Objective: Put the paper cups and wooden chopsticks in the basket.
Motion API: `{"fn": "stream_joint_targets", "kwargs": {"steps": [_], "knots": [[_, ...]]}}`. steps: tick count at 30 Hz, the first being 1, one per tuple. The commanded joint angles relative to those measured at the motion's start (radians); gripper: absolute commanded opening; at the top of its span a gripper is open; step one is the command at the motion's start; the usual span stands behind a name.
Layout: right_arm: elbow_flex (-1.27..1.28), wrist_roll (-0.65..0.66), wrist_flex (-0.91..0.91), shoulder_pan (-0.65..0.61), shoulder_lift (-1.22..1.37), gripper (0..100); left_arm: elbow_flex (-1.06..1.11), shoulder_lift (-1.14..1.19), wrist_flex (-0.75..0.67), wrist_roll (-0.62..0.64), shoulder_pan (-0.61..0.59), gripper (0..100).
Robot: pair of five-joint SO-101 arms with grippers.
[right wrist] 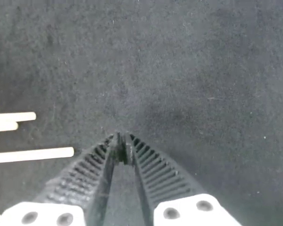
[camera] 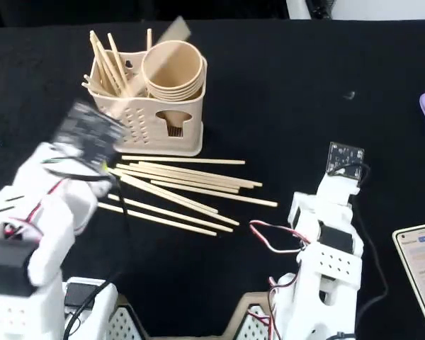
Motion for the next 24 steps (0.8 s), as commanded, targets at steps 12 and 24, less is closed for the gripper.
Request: {"fn": "stream_joint_targets", "kwargs": {"steps": [12,24], "knots": [[-0.004,-0.009,-0.023,0.003,-0.025,1.1,0.113,0.035,-0.987,0.713,-0.008,3],[-0.005,-0.009,-0.023,0.003,-0.025,1.1,0.070,0.333,-1.304,0.767,-0.004,3]]}}
